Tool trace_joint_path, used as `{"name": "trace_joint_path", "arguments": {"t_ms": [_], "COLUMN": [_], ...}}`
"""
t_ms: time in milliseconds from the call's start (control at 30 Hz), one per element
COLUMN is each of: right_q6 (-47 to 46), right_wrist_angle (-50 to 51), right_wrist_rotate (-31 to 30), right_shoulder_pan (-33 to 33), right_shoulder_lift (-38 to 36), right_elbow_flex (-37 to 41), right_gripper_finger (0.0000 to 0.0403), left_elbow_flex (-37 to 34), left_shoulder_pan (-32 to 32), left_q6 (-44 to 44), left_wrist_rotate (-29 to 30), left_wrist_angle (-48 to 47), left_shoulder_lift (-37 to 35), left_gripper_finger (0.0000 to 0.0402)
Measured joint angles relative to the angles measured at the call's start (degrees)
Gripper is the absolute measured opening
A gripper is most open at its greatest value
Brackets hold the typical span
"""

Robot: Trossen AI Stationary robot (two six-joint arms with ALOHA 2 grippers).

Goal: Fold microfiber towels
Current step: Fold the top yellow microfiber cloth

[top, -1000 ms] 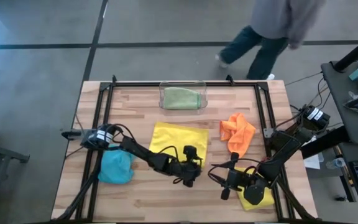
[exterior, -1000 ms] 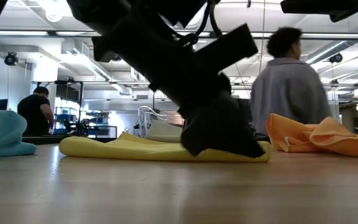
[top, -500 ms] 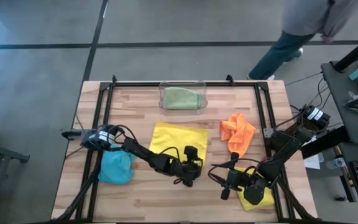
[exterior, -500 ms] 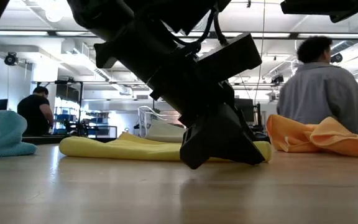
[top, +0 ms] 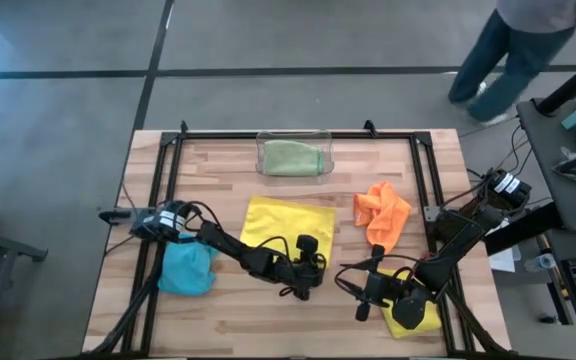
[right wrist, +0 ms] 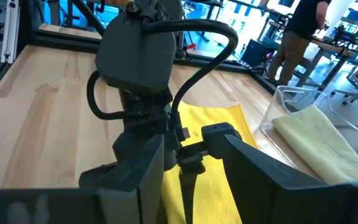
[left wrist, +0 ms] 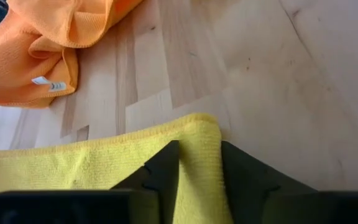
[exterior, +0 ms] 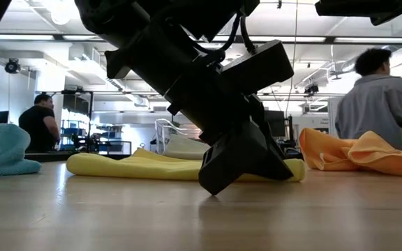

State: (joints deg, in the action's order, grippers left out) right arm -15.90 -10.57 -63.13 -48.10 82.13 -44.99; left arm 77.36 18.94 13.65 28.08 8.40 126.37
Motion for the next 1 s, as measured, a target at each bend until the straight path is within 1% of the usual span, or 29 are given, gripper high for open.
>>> {"name": "trace_joint_path", "arguments": {"t_ms": [367,467,567,733,867,1000], "right_q6": [0.5,1.5,2.4,3.0,3.0,2.8], "right_wrist_angle": [0.0,0.0,0.0,0.4,2.5,5.7], "right_wrist_rotate": [0.0,0.0,0.0,0.0,0.2,3.7], "right_shoulder_pan": [0.0,0.0,0.0,0.0,0.0,0.0], "right_shoulder_lift": [0.0,0.0,0.0,0.0,0.4,0.5], "right_elbow_flex": [0.0,0.0,0.0,0.0,-0.1,-0.1], "right_gripper_finger": [0.0155,0.0155,0.0155,0.0155,0.0155,0.0169], "left_elbow_flex": [-0.1,-0.2,-0.3,-0.9,-2.2,-2.9], "left_shoulder_pan": [0.0,0.0,0.0,0.3,0.6,1.4], "left_q6": [0.1,0.3,0.5,-1.7,-4.3,-6.2], "left_wrist_rotate": [0.6,0.8,0.6,-1.1,-4.6,-6.8], "left_wrist_angle": [1.9,3.7,2.8,-1.3,-3.8,-6.1], "left_shoulder_lift": [0.1,0.1,-0.8,-5.1,-8.8,-12.3], "left_gripper_finger": [0.0005,0.0002,0.0001,0.0000,0.0000,0.0000]}}
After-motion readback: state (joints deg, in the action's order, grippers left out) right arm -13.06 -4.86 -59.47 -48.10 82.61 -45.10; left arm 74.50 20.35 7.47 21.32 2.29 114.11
